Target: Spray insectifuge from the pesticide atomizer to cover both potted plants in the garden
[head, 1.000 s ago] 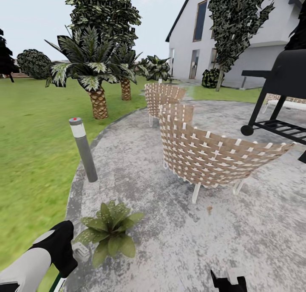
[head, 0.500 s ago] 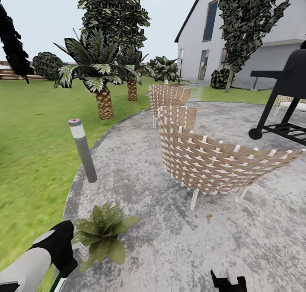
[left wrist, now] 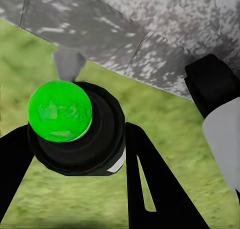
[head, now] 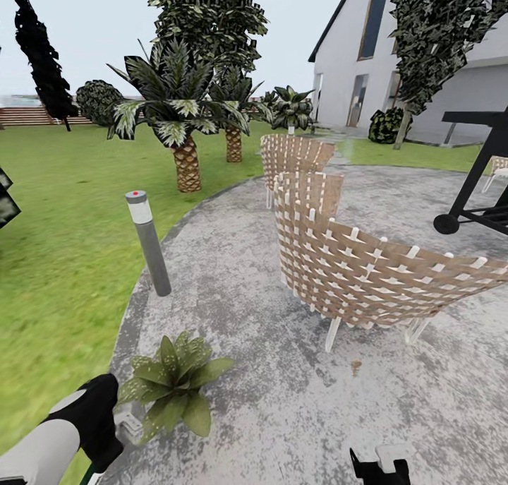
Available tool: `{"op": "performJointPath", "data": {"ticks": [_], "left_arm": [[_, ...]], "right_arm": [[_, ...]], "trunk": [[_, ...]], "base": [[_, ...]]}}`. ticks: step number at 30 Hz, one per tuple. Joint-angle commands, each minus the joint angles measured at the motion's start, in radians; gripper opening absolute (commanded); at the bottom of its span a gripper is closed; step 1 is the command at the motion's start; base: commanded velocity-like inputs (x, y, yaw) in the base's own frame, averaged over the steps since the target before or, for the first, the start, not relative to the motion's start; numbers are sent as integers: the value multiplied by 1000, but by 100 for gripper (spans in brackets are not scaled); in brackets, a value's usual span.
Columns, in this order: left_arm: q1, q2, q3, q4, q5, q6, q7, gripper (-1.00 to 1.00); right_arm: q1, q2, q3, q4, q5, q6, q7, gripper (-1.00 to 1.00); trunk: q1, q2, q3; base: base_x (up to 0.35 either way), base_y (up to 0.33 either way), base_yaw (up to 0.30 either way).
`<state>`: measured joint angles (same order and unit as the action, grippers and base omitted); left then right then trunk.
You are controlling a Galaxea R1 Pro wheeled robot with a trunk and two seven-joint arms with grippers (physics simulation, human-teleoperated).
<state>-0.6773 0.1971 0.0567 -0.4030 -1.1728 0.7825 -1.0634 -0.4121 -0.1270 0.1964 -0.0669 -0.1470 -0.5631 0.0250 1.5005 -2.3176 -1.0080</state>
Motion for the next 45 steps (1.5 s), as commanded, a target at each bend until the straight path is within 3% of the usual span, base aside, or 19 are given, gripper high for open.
{"op": "performJointPath", "data": {"ticks": [1,3,6,9,17,30,45], "left_arm": [[1,-7,7,-4,-7,6,22,-100],[0,-26,10,-7,1,7,79,-100],[-13,-38,5,-9,40,10,74,-100],[-36,-44,5,-9,49,16,44,-100],[-84,-28,-2,-8,39,21,-30,-100],[-70,-41,-1,-7,38,16,-24,-100],[-77,-55,-3,-7,37,19,-26,-100]], "right_arm": [[-1,-1,8,1,-10,-4,3,100],[-1,-2,8,4,-10,-4,3,100],[-1,-2,8,4,-10,-4,3,100],[-1,-2,8,4,-10,-4,2,100],[-1,-1,8,3,-11,-3,1,100],[-1,0,8,3,-11,-3,1,100],[-1,0,8,3,-11,-3,1,100]], "trunk": [[0,0,-1],[0,0,-1],[0,0,-1],[0,0,-1],[0,0,-1],[0,0,-1],[0,0,-1]], "base": [[0,0,0],[0,0,0],[0,0,0],[0,0,0],[0,0,1],[22,-7,253],[30,-210,92]]}}
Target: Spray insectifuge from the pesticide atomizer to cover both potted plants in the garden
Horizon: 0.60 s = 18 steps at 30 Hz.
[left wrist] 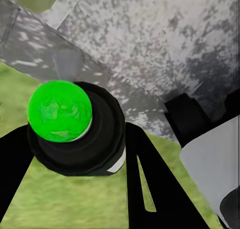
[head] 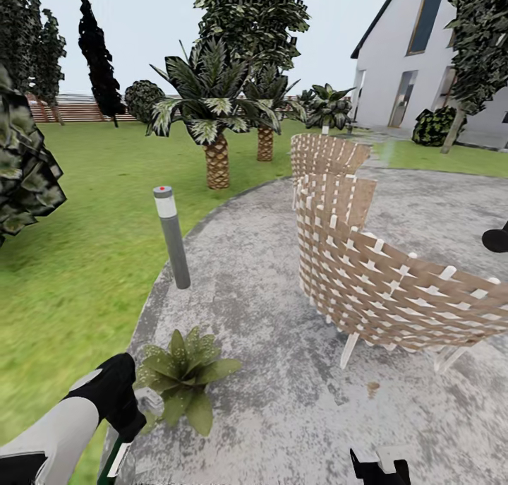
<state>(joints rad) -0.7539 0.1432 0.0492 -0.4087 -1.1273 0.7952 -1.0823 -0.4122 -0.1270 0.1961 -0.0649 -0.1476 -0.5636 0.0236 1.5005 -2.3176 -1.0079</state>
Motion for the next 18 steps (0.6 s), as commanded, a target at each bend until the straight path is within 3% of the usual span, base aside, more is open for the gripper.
{"op": "performJointPath", "data": {"ticks": [1,3,6,8,9,10,11,14,18], "left_arm": [[-5,-5,4,-2,-8,7,-9,-100],[-36,-19,1,-3,-14,10,-12,-100],[-136,-35,0,8,-76,14,-47,-100],[-171,-54,0,8,-134,15,-98,-100],[-198,-79,0,2,-210,18,-154,-100],[-220,-94,1,0,-262,37,-193,-100],[-233,-101,1,0,-293,59,-220,-100],[-246,-103,0,-1,-326,86,-260,-100],[-243,-89,-2,-1,-331,86,-265,-100]], "right_arm": [[0,0,8,0,-10,-3,2,100],[0,0,8,0,-10,-3,2,100],[0,0,8,1,-10,-2,2,100],[0,0,8,1,-10,-2,2,100],[0,0,8,0,-10,-2,2,100],[0,0,8,1,-10,-2,2,100],[0,0,8,1,-10,-2,2,100],[0,0,8,1,-10,-2,2,100],[0,0,8,1,-10,-2,2,100]], "trunk": [[0,0,-1],[0,0,-1],[0,0,-1],[0,0,-1],[0,0,-1],[0,0,-1],[0,0,-1],[0,0,-1],[0,0,-1]], "base": [[-3,-20,105],[-1,-8,41],[0,-1,7],[0,0,1],[0,0,0],[0,0,0],[0,0,0],[0,0,0],[0,0,110]]}}
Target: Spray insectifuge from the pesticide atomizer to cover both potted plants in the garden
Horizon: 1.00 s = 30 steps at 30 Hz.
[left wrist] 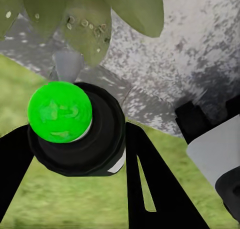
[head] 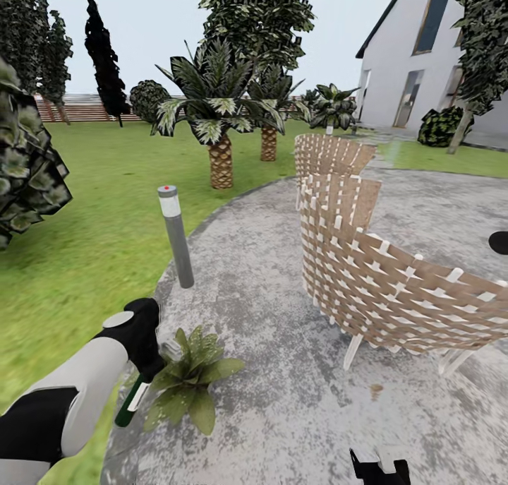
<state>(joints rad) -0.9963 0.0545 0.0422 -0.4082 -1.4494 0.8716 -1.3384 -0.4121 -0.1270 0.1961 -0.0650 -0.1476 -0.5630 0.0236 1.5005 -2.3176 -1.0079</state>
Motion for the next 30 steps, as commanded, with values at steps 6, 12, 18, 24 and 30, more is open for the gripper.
{"op": "performJointPath", "data": {"ticks": [6,12,18,24,30], "left_arm": [[10,9,4,-1,-8,3,-3,-100],[15,10,3,3,-8,0,-1,-100],[50,1,5,6,-6,1,0,-100],[118,-7,8,9,-4,-1,13,-100],[124,-9,11,12,0,-2,19,-100]], "right_arm": [[-1,0,8,2,-10,-3,2,100],[-1,0,8,1,-10,-3,2,100],[-1,0,8,1,-10,-3,2,100],[-1,0,8,2,-10,-3,2,100],[-1,0,8,2,-10,-3,2,100]], "trunk": [[0,0,-1],[0,0,-1],[0,0,-1],[0,0,-1],[0,0,-1]], "base": [[0,0,271],[0,0,277],[0,0,266],[0,-31,35],[0,-148,0]]}}
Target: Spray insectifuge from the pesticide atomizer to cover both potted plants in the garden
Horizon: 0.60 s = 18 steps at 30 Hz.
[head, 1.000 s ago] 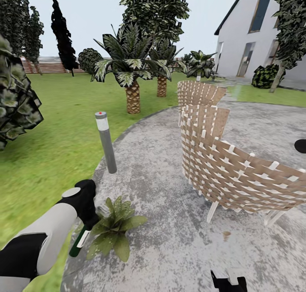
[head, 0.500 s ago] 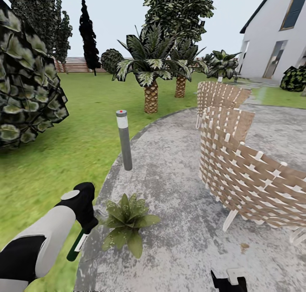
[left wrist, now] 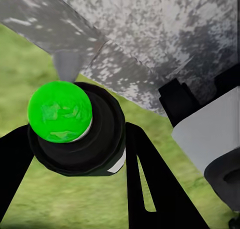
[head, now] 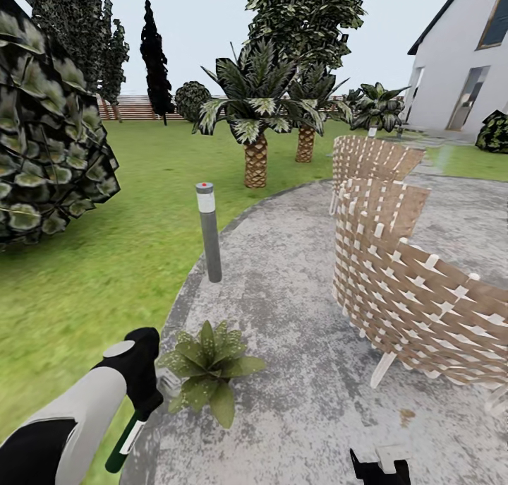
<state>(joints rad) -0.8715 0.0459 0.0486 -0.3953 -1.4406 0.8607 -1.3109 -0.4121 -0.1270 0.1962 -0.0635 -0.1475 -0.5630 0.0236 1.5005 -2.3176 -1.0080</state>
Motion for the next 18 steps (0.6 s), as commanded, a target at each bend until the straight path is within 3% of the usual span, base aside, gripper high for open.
{"op": "performJointPath", "data": {"ticks": [1,3,5,7,9,12,18], "left_arm": [[0,-2,5,1,-8,9,-8,-100],[16,-5,5,3,-8,7,-8,-100],[71,-5,4,-9,-11,4,-3,-100],[97,-2,8,-13,-5,3,34,-100],[103,-1,12,-16,9,-13,60,-100],[98,-8,13,-147,61,-21,66,-100],[102,8,13,-149,74,-21,67,-100]], "right_arm": [[-1,0,8,1,-11,-4,2,100],[-1,-2,8,1,-11,-4,2,100],[-1,-3,8,1,-11,-4,2,100],[-1,-3,8,1,-10,-4,2,100],[-1,-3,8,1,-10,-4,2,100],[-1,-3,8,1,-9,-4,2,100],[-1,-1,9,-1,-11,-4,4,100]], "trunk": [[0,0,-1],[0,0,-1],[0,0,-1],[0,0,-1],[0,0,-1],[0,0,-1],[0,0,-1]], "base": [[0,-19,0],[0,-7,0],[0,-2,0],[0,0,0],[0,0,0],[0,0,0],[0,0,0]]}}
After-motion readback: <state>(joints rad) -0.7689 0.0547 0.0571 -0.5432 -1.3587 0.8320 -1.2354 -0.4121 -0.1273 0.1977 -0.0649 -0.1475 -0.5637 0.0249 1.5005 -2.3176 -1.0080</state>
